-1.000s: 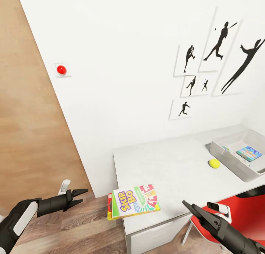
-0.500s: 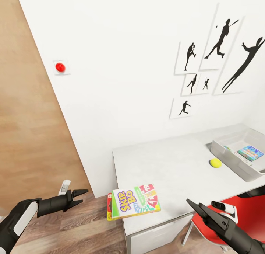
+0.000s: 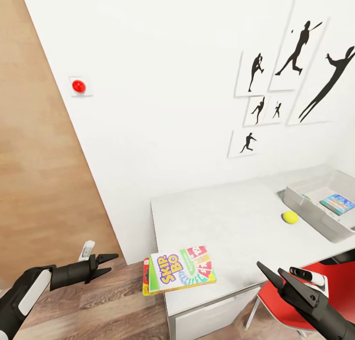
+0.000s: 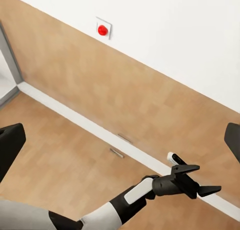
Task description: Put all the toys in the child's room - the three board games (two on the bed and one on the table), the two jigsaw puzzles on the table, and the tennis ball on the table - inside the toy box on the table in the child's room.
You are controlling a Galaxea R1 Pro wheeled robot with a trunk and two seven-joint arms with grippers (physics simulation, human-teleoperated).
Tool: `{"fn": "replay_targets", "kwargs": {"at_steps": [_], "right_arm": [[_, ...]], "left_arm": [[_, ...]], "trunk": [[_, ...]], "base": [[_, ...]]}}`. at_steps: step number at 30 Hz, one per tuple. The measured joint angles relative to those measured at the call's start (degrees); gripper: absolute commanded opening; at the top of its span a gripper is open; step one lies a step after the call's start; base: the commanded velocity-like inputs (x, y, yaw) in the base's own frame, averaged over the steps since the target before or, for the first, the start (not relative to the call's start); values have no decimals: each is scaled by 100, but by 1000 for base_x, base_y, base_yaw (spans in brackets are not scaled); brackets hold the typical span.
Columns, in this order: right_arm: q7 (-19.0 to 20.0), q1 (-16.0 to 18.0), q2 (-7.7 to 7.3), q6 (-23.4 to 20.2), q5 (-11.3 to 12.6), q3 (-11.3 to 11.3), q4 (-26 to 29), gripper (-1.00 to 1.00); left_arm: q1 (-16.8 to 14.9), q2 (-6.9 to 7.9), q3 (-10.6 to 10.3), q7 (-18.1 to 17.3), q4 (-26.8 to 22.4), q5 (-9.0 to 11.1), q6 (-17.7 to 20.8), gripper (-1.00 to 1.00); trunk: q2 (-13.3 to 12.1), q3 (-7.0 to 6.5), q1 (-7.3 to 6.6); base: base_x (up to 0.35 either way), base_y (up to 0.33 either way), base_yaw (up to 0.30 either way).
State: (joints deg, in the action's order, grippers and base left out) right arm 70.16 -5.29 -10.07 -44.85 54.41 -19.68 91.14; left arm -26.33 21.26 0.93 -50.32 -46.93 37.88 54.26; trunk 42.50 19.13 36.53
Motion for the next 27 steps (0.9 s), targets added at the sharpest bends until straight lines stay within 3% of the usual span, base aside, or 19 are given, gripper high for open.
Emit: {"fn": "replay_targets", "kwargs": {"at_steps": [15,27], "right_arm": [[-1,9,12,58,5,38,0,100],[-3,11,147,-12,14,51,-106,100]], "left_arm": [[0,-1,-14,-1,0,-7,160,100],[0,-1,-136,-15,-6,-19,226,100]], "trunk": [[603,270,330],[1084,486,593]], "base": [[0,0,0],[0,0,0]]}}
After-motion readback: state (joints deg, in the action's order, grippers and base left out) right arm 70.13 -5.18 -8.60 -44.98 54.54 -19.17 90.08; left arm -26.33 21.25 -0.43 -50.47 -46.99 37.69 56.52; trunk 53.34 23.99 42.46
